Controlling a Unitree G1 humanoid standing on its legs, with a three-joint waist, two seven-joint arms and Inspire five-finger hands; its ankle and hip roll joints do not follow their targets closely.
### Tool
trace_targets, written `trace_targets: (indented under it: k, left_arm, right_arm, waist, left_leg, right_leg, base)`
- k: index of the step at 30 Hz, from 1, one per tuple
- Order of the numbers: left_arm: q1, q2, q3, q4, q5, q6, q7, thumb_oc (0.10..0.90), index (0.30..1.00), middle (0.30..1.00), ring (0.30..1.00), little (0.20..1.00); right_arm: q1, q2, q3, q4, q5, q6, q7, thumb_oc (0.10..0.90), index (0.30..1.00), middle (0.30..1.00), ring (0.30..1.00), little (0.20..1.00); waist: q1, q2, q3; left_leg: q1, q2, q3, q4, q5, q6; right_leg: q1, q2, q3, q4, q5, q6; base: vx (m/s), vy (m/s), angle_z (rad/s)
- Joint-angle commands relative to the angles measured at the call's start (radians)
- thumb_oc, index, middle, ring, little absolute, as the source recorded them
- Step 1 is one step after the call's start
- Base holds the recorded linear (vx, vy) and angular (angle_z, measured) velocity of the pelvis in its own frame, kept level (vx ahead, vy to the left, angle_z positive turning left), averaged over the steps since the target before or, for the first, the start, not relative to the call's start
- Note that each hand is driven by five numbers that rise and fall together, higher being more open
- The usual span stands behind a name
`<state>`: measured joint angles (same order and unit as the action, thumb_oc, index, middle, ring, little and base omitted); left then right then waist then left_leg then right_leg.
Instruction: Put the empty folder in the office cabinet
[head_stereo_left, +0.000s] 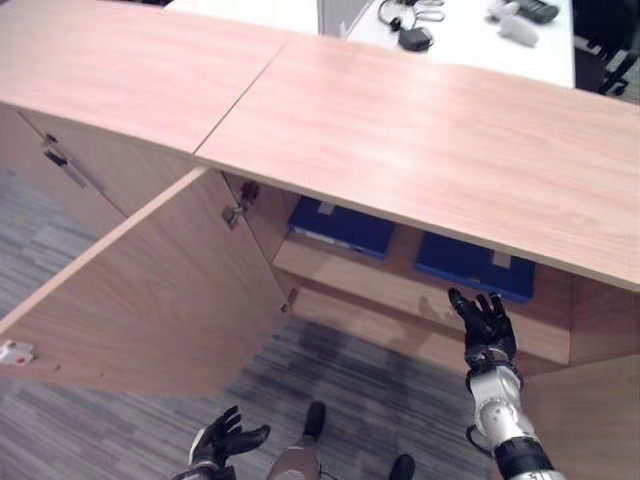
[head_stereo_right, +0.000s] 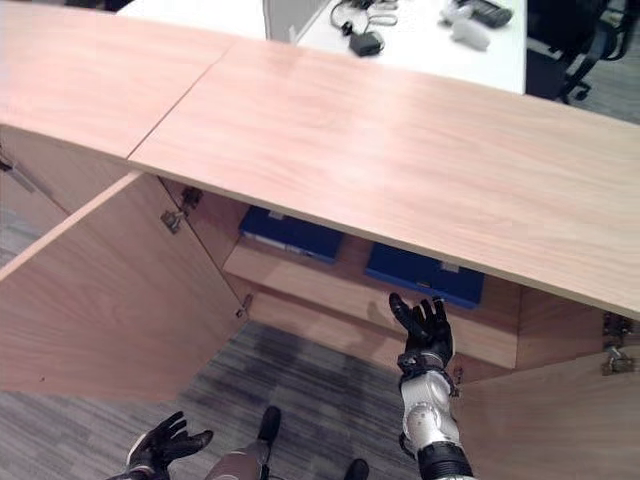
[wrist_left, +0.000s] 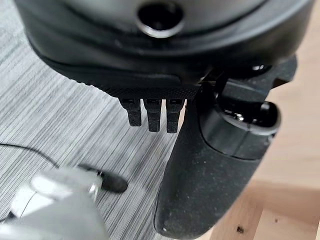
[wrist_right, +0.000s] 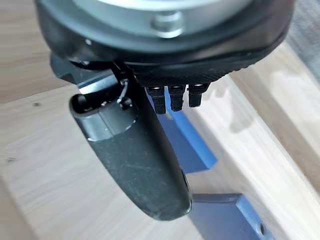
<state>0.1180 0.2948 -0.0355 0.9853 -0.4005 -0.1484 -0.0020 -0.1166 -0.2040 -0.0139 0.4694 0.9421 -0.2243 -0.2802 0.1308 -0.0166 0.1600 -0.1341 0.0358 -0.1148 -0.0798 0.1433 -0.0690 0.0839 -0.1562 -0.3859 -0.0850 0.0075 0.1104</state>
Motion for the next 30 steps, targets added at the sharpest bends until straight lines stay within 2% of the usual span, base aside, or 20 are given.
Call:
trace_targets:
  k: [1,7,9,13,16,20,22,23,25,27,28,29,30]
  left_arm:
    - [0.003,0.028,-0.004,0.087,0.068,-0.019,0.017,0.800,0.900,0.900,0.900,0.900]
    - [0.001,0.031,0.039,0.120,0.077,-0.034,0.013,0.800,0.900,0.900,0.900,0.900]
    - [-0.003,0.038,0.045,0.119,0.095,-0.052,0.006,0.800,0.900,0.900,0.900,0.900]
    - [-0.013,0.044,0.037,0.111,0.140,-0.081,0.004,0.800,0.900,0.900,0.900,0.900]
    - [-0.021,0.049,0.030,0.088,0.136,-0.101,0.000,0.800,0.900,0.900,0.900,0.900]
    - [-0.022,0.057,0.007,0.020,0.128,-0.117,-0.009,0.800,0.900,0.900,0.900,0.900]
    - [-0.016,0.058,-0.018,-0.047,0.117,-0.133,-0.019,0.800,0.900,0.900,0.900,0.900]
    - [-0.038,0.052,-0.035,-0.068,0.108,-0.137,-0.016,0.800,0.900,0.900,0.900,0.900]
    - [-0.059,0.048,-0.040,-0.090,0.107,-0.148,-0.007,0.800,0.900,0.900,0.900,0.900]
    - [-0.065,0.047,-0.056,-0.150,0.128,-0.153,0.004,0.800,0.900,0.900,0.900,0.900]
    - [-0.050,0.052,-0.068,-0.208,0.137,-0.156,-0.004,0.800,0.900,0.900,0.900,0.900]
    - [-0.043,0.053,-0.070,-0.216,0.138,-0.153,-0.006,0.800,0.900,0.900,0.900,0.900]
    - [-0.041,0.054,-0.071,-0.219,0.137,-0.150,-0.008,0.800,0.900,0.900,0.900,0.900]
  right_arm:
    - [0.022,-0.050,-0.002,-0.153,-0.074,-0.052,0.086,0.800,0.900,0.900,0.900,0.900]
    - [0.111,-0.077,0.070,-0.181,-0.188,-0.015,0.173,0.800,0.900,0.900,0.900,0.900]
    - [0.136,-0.119,0.099,-0.174,-0.303,-0.009,0.226,0.800,0.900,0.900,0.900,0.900]
    - [0.152,-0.182,0.153,-0.092,-0.581,-0.033,0.202,0.800,0.900,0.900,0.900,0.900]
    - [0.155,-0.206,0.194,-0.055,-0.693,-0.039,0.201,0.800,0.900,0.900,0.900,0.900]
    - [0.147,-0.238,0.254,0.004,-0.797,-0.034,0.204,0.800,0.900,0.900,0.900,0.900]
    - [0.137,-0.247,0.289,0.081,-0.827,-0.028,0.209,0.800,0.900,0.900,0.900,0.900]
    - [0.108,-0.255,0.308,0.136,-0.852,-0.019,0.189,0.800,0.900,0.900,0.900,0.900]
    - [0.089,-0.271,0.326,0.155,-0.874,-0.014,0.189,0.800,0.900,0.900,0.900,0.900]
    - [0.062,-0.272,0.352,0.219,-0.874,-0.005,0.189,0.800,0.900,0.900,0.900,0.900]
    - [0.065,-0.263,0.356,0.255,-0.864,0.001,0.195,0.800,0.900,0.900,0.900,0.900]
    - [0.067,-0.252,0.353,0.296,-0.873,0.013,0.186,0.800,0.900,0.900,0.900,0.900]
    - [0.069,-0.245,0.351,0.322,-0.884,0.021,0.183,0.800,0.900,0.900,0.900,0.900]
  waist:
    - [0.010,0.009,-0.089]
    - [0.008,0.001,-0.104]
    - [0.011,0.002,-0.102]
    - [0.022,0.005,-0.100]
    - [0.036,0.010,-0.094]
    - [0.066,0.020,-0.084]
    - [0.104,0.040,-0.062]
    - [0.127,0.059,-0.033]
    - [0.136,0.066,-0.018]
    - [0.125,0.059,0.001]
    - [0.112,0.050,0.002]
    - [0.096,0.039,0.001]
    - [0.088,0.039,-0.010]
  left_leg:
    - [0.114,0.107,0.028,-0.007,-0.141,-0.085]
    - [0.145,0.118,0.037,-0.007,-0.146,-0.085]
    - [0.149,0.121,0.036,-0.007,-0.144,-0.087]
    - [0.151,0.131,0.022,-0.007,-0.138,-0.091]
    - [0.148,0.137,-0.002,-0.007,-0.128,-0.097]
    - [0.121,0.146,-0.054,-0.006,-0.101,-0.111]
    - [0.075,0.148,-0.091,0.001,-0.057,-0.129]
    - [0.027,0.143,-0.113,0.004,-0.015,-0.157]
    - [-0.013,0.131,-0.118,0.008,0.008,-0.167]
    - [-0.003,0.163,0.020,0.064,-0.034,-0.130]
    - [0.017,0.183,0.104,0.130,-0.078,-0.108]
    - [0.041,0.189,0.153,0.186,-0.114,-0.105]
    - [0.072,0.198,0.166,0.181,-0.155,-0.109]
  right_leg:
    - [-0.027,-0.095,0.031,0.076,-0.021,0.098]
    - [-0.003,-0.090,0.039,0.070,-0.024,0.096]
    - [0.001,-0.089,0.038,0.070,-0.026,0.096]
    - [0.012,-0.084,0.026,0.081,-0.044,0.093]
    - [0.023,-0.074,0.006,0.089,-0.058,0.086]
    - [0.041,-0.056,-0.035,0.082,-0.074,0.074]
    - [0.054,-0.039,-0.080,0.059,-0.080,0.067]
    - [0.054,-0.036,-0.109,0.045,-0.087,0.064]
    - [0.042,-0.042,-0.130,0.031,-0.076,0.066]
    - [0.014,-0.076,-0.160,0.042,-0.055,0.062]
    - [-0.011,-0.100,-0.185,0.056,-0.042,0.049]
    - [-0.022,-0.118,-0.207,0.075,-0.035,0.036]
    - [-0.012,-0.112,-0.206,0.078,-0.053,0.040]
  base:
    - [0.05,0.015,-0.03]
    - [0.00,0.007,-0.15]
    - [0.00,-0.003,-0.02]
    - [0.00,-0.013,0.04]
    - [-0.01,-0.051,0.10]
    - [-0.04,-0.086,0.44]
    - [-0.18,-0.104,0.87]
    - [-0.26,-0.015,0.98]
    - [-0.23,0.046,1.18]
    - [-0.27,0.076,0.68]
    - [-0.25,0.087,0.65]
    - [-0.12,0.051,1.14]
    - [0.03,0.070,1.51]
